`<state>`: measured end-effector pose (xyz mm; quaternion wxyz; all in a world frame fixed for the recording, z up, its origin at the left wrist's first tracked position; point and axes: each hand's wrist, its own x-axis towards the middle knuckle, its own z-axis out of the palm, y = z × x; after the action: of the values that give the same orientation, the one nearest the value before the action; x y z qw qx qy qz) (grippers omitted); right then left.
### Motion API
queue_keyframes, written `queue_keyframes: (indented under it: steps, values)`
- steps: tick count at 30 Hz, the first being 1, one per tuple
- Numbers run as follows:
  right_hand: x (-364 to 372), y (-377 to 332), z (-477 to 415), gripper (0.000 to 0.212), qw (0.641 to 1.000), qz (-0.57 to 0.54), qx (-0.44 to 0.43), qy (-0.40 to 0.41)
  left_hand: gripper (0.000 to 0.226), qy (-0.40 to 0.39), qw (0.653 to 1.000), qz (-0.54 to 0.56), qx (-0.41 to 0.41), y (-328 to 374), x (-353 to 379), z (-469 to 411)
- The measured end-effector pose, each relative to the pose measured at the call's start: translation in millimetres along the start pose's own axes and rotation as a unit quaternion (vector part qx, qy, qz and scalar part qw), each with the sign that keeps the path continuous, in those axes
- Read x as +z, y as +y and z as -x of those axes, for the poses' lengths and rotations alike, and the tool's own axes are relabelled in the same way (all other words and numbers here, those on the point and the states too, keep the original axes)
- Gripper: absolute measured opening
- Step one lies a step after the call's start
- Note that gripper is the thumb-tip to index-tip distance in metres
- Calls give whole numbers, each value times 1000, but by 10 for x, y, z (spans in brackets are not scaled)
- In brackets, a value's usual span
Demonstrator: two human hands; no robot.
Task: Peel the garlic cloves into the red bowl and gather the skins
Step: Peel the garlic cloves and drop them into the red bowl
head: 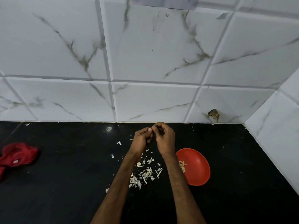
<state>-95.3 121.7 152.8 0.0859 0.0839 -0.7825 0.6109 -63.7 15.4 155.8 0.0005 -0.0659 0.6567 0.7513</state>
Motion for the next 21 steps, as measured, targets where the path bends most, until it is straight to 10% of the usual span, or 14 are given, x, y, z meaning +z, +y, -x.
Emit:
queue_keyframes:
  steps: [21]
  values:
    - [-128,0,12,12,982,-169,80,-9,33,-50,993,-88,68,-104,-74,-75]
